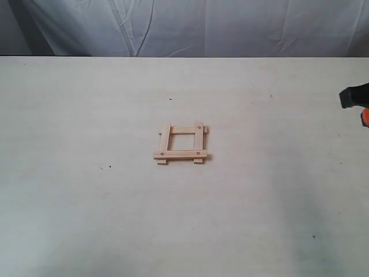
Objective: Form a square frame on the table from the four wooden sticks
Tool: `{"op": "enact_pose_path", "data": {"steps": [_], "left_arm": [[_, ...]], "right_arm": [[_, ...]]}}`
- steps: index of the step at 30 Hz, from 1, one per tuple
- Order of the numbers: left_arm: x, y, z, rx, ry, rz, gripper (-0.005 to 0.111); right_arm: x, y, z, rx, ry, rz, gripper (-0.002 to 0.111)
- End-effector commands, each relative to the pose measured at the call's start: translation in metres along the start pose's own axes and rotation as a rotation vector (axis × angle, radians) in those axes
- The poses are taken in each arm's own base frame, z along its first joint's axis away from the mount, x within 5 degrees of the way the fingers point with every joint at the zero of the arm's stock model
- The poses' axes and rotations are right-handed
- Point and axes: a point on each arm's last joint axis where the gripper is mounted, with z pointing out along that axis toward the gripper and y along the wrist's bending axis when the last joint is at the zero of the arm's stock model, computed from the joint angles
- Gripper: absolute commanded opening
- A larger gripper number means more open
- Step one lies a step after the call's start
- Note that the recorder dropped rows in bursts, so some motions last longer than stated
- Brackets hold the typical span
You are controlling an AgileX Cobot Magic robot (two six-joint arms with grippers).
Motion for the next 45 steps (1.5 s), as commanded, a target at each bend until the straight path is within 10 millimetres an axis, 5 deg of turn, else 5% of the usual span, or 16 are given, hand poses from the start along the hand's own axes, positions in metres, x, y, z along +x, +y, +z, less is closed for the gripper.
{"op": "enact_pose_path", "data": {"steps": [1,7,8,16,31,45], "left_arm": [[0.000,0.000,0.000,-0.001,-0.014,-0.001,0.000],[0.000,0.000,0.000,-0.001,-0.014,-0.001,0.000],[0.000,0.000,0.000,-0.001,-0.014,-0.001,0.000],[0.000,0.000,0.000,-0.001,-0.014,-0.001,0.000],[0.000,0.000,0.000,-0.001,-0.014,-0.001,0.000],[0.000,0.000,0.000,-0.001,-0.014,-0.001,0.000]], "right_arm": [[0.022,-0.001,-0.035,0.039,-0.193,-0.015,-0.001],[0.067,0.002,-0.070,0.049,-0.456,-0.027,-0.001],[0.087,0.003,-0.077,0.052,-0.544,-0.031,-0.001],[0.151,0.006,-0.093,0.043,-0.885,-0.035,-0.001],[0.161,0.009,-0.099,-0.020,-0.958,0.002,-0.001],[0.179,-0.002,-0.023,0.065,-0.829,-0.033,-0.001]]}}
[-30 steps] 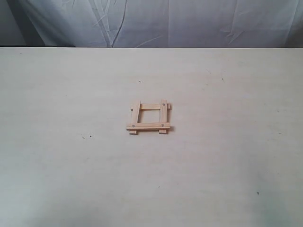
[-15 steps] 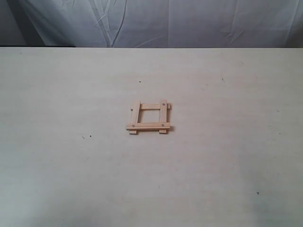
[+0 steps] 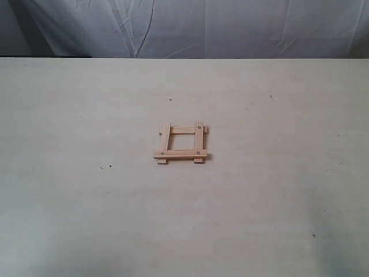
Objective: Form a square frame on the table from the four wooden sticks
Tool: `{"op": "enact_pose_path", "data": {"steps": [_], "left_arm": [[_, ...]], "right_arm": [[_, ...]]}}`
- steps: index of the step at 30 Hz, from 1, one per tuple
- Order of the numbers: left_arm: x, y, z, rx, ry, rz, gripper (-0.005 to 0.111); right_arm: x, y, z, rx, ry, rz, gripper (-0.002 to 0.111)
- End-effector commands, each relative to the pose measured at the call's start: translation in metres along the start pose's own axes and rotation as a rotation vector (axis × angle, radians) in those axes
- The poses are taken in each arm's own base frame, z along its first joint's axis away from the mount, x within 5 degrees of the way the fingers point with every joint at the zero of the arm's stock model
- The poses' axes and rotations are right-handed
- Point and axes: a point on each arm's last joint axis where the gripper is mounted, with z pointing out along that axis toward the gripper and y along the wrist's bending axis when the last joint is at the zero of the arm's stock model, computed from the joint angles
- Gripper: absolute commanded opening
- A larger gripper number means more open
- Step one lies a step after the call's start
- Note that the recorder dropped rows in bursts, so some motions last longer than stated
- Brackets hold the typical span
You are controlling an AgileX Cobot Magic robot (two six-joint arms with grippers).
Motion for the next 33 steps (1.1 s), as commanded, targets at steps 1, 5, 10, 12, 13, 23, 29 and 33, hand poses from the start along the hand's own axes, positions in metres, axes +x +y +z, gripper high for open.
{"op": "enact_pose_path", "data": {"steps": [1,5,10,12,13,23,29,33], "left_arm": [[0.000,0.000,0.000,-0.001,-0.014,-0.001,0.000],[0.000,0.000,0.000,-0.001,-0.014,-0.001,0.000],[0.000,0.000,0.000,-0.001,-0.014,-0.001,0.000],[0.000,0.000,0.000,-0.001,-0.014,-0.001,0.000],[0.000,0.000,0.000,-0.001,-0.014,-0.001,0.000],[0.000,0.000,0.000,-0.001,-0.014,-0.001,0.000],[0.000,0.000,0.000,-0.001,-0.014,-0.001,0.000],[0.000,0.000,0.000,-0.001,-0.014,-0.001,0.000]], "right_arm": [[0.026,-0.001,0.009,0.011,0.053,-0.011,-0.001],[0.056,-0.002,0.019,0.016,0.092,-0.006,-0.001],[0.054,-0.003,0.019,0.017,0.071,-0.006,-0.001],[0.054,-0.003,0.019,0.017,0.071,-0.006,-0.001],[0.054,-0.003,0.019,0.017,0.071,-0.006,-0.001],[0.050,-0.002,0.012,0.014,-0.017,-0.001,-0.001],[0.049,-0.002,0.012,0.015,-0.029,-0.001,-0.001],[0.049,-0.002,0.012,0.015,-0.029,-0.001,-0.001]]}}
